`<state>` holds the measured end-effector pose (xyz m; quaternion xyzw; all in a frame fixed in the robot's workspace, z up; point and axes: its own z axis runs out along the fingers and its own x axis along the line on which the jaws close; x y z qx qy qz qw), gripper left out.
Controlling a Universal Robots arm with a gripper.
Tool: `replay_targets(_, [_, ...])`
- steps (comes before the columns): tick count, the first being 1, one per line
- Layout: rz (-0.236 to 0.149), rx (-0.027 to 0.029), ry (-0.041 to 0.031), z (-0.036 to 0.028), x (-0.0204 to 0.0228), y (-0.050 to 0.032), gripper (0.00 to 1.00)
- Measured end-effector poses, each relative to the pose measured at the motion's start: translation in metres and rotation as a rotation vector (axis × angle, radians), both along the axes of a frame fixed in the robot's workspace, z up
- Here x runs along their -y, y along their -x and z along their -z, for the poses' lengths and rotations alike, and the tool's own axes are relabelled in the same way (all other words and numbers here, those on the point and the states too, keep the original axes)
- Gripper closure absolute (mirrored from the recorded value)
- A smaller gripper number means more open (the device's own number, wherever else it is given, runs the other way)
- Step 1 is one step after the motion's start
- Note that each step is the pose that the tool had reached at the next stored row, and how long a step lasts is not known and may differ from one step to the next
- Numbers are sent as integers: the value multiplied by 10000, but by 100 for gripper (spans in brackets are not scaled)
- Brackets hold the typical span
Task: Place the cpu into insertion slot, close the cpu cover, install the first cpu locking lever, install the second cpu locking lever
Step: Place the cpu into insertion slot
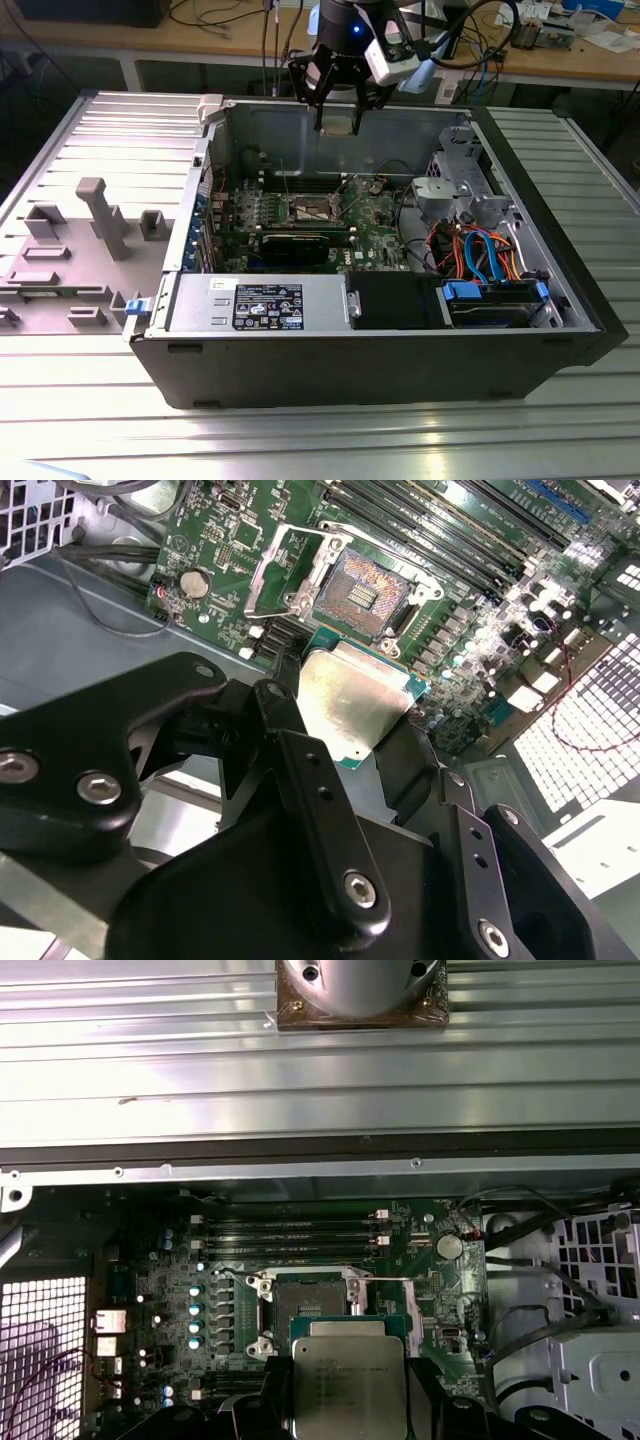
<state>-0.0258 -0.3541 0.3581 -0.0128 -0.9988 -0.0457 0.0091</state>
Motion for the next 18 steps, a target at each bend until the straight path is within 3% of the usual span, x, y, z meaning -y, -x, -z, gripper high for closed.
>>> replay_targets(18, [1,0,0,56,0,0,45])
